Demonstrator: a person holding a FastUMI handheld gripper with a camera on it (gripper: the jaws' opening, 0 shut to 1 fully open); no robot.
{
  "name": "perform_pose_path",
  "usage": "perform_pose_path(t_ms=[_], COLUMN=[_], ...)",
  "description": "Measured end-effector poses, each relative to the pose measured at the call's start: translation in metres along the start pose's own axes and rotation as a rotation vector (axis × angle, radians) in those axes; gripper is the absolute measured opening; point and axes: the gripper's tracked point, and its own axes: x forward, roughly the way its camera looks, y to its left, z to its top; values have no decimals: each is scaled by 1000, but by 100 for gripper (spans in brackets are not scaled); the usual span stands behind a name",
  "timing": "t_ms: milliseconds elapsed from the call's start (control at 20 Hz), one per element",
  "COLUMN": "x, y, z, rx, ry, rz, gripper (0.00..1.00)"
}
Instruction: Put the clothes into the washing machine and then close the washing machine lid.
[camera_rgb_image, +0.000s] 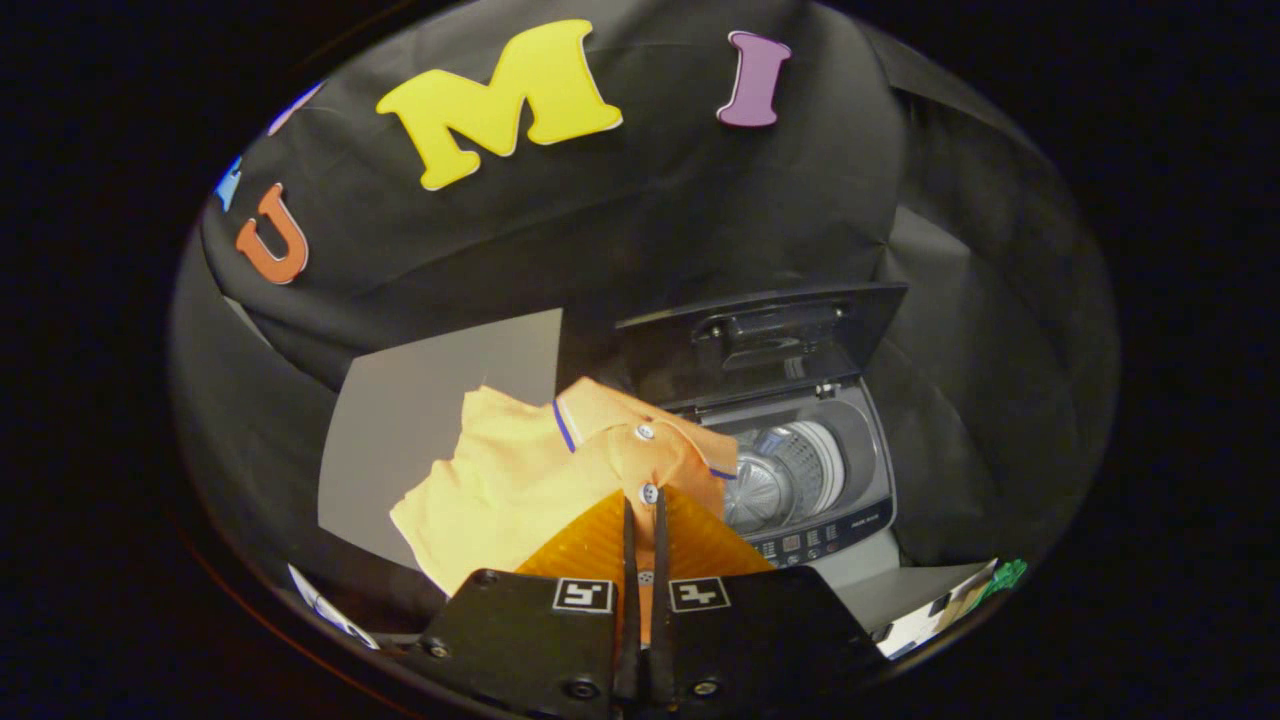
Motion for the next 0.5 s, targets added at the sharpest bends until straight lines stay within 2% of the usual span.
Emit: perform_pose_path(t_ms=[250,500], x=[12,10], y=[-35,-70], z=[27,47], rx=[-39,-62], ry=[-10,-55], rz=[13,-28], gripper=[7,7])
